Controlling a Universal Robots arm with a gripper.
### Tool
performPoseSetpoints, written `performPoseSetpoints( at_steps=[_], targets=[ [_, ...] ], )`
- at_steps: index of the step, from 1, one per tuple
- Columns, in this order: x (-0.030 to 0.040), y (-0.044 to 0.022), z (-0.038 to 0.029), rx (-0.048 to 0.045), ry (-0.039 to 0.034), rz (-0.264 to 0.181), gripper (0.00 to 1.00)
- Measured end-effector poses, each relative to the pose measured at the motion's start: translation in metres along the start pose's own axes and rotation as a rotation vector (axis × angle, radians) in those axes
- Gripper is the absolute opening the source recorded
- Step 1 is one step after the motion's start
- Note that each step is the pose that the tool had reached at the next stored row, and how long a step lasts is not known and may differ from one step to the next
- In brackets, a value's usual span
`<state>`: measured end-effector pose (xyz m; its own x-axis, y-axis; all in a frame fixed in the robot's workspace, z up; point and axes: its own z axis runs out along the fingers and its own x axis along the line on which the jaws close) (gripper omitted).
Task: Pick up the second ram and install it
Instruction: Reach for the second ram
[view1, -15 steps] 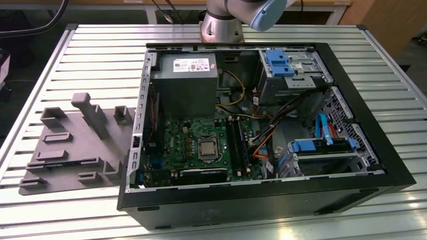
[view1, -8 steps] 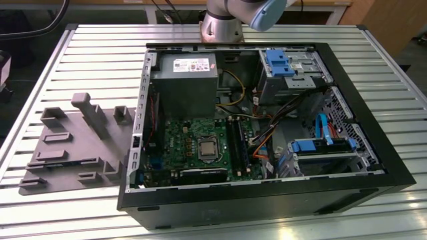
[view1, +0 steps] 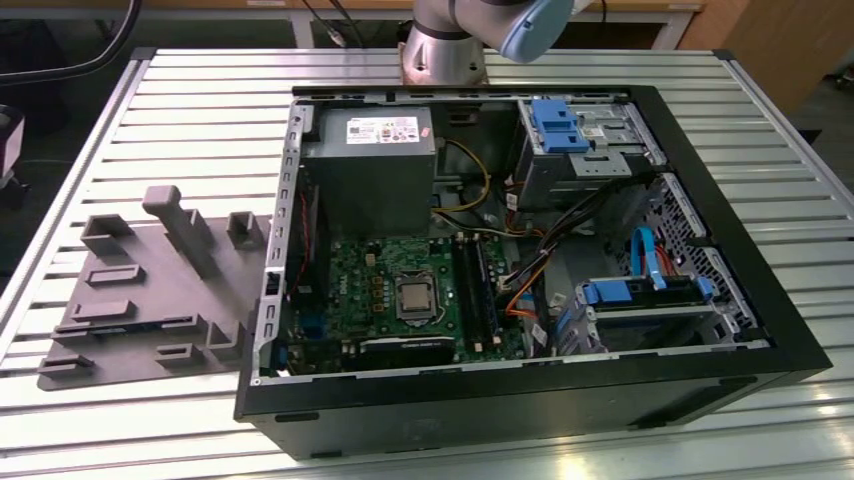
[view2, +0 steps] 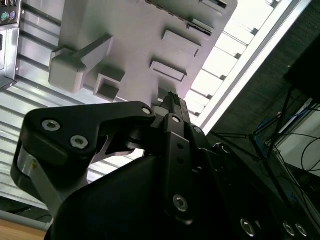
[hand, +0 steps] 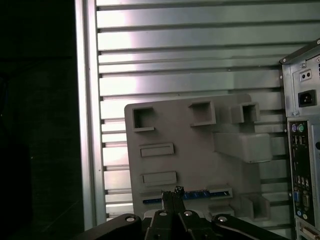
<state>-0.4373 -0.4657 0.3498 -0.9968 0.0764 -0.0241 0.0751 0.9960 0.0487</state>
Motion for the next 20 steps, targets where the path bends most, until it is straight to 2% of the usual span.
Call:
performPoseSetpoints(
  at_steps=[20],
  targets=[
    [0.0,-0.0031,0.0077,0.0001,0.0,0.0,0.11]
  ],
)
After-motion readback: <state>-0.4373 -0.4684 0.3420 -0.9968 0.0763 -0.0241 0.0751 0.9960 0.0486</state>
